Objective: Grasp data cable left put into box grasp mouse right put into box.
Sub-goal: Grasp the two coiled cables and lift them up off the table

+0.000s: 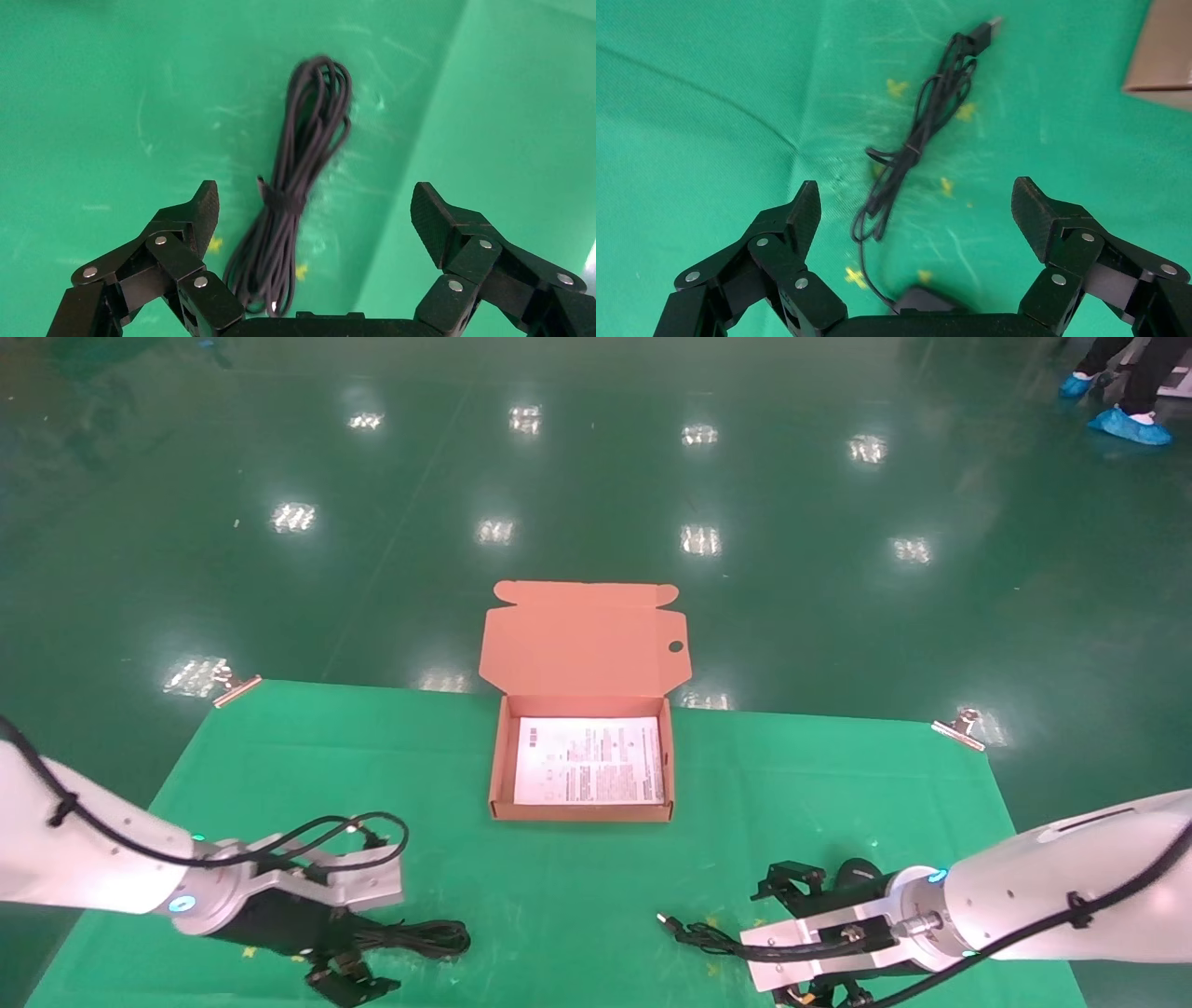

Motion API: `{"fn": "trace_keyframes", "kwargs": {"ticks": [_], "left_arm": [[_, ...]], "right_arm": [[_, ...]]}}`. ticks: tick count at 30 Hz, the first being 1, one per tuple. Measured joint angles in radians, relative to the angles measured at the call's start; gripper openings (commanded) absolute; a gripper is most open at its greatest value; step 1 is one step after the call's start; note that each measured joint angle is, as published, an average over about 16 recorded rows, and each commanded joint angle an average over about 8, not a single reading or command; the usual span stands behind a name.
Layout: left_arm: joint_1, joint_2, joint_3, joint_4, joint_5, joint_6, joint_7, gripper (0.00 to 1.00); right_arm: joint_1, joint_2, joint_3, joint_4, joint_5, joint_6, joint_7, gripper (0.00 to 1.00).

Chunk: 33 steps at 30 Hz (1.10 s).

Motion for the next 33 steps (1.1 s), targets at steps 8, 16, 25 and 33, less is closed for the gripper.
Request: {"fn": "trace_keyframes", "kwargs": {"ticks": [8, 16, 25, 33], "left_arm": [[-0.023, 0.06, 0.002, 0.154, 0.002, -0.039, 0.07, 1.0], [-0.047, 0.108, 0.007, 0.298, 0.008, -0.076, 0.146, 0.6], [-0.063, 0.132, 0.01, 0.384, 0.014, -0.098, 0.191, 0.0], [-0.063, 0.132, 0.01, 0.385, 0.014, -0.099, 0.191, 0.0]], "right_arm": [[0.0, -0.06, -0.01, -0.133, -0.01, 0.04, -0.032, 1.0], [0.002, -0.109, -0.017, -0.253, -0.017, 0.085, -0.087, 0.69], [0.003, -0.131, -0.02, -0.313, -0.02, 0.112, -0.122, 0.0], [0.004, -0.131, -0.02, -0.313, -0.02, 0.112, -0.123, 0.0]]}}
